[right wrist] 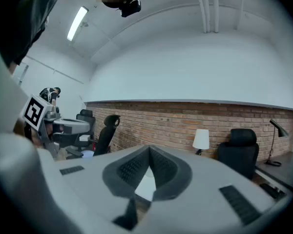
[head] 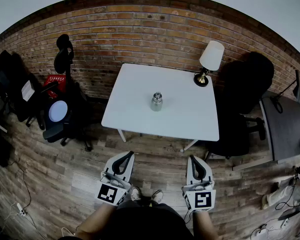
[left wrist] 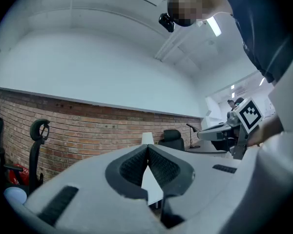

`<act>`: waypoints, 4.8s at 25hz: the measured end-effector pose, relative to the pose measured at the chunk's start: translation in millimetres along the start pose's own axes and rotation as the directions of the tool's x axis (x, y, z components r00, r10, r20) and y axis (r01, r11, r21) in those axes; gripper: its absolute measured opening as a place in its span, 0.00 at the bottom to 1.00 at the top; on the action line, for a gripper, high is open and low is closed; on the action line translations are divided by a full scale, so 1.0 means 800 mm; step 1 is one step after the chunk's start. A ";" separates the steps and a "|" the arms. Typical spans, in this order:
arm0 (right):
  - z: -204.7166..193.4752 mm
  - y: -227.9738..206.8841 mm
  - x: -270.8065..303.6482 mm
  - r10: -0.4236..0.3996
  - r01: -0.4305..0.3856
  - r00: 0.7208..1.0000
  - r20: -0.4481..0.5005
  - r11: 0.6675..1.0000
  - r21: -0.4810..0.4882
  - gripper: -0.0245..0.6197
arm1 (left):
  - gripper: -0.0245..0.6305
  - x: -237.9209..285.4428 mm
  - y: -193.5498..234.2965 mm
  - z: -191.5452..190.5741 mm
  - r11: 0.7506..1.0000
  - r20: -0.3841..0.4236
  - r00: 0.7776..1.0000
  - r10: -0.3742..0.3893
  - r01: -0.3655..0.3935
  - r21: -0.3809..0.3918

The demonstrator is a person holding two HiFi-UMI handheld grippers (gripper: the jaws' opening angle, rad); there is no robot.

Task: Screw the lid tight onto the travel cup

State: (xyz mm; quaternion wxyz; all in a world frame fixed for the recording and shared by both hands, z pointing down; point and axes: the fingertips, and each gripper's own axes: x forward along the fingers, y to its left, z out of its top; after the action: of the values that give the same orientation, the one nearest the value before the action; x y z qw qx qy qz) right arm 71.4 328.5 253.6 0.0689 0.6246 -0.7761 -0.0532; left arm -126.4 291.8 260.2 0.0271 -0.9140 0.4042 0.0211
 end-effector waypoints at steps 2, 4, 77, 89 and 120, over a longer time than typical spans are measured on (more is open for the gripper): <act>-0.003 -0.001 0.001 0.010 -0.010 1.000 0.004 1.000 0.001 0.06 | 0.07 0.001 0.002 0.001 0.999 0.024 1.000 0.003 -0.005 0.045; -0.005 -0.003 0.001 0.018 -0.019 1.000 0.005 1.000 0.003 0.06 | 0.07 0.002 0.000 0.001 0.999 0.024 1.000 0.010 -0.011 0.052; -0.199 -0.083 0.437 0.317 -0.298 0.918 -0.239 0.948 0.115 0.17 | 0.07 0.373 0.206 -0.180 0.994 -0.199 0.980 -0.027 0.005 -0.112; -0.300 -0.027 0.489 0.463 -0.436 0.847 -0.261 0.886 0.156 0.38 | 0.08 0.396 0.203 -0.254 0.989 -0.227 0.972 -0.066 0.032 -0.147; -0.338 0.025 0.537 0.624 -0.616 0.769 -0.136 0.781 0.099 0.52 | 0.39 0.474 0.170 -0.303 0.986 -0.236 0.958 -0.165 0.165 -0.019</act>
State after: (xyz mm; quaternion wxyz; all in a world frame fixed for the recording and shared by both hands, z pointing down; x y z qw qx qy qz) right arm 8.4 -85.9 540.5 0.1301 0.3372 -0.9315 0.0419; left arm 32.5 -95.5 474.7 -0.0193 -0.9405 0.3270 -0.0905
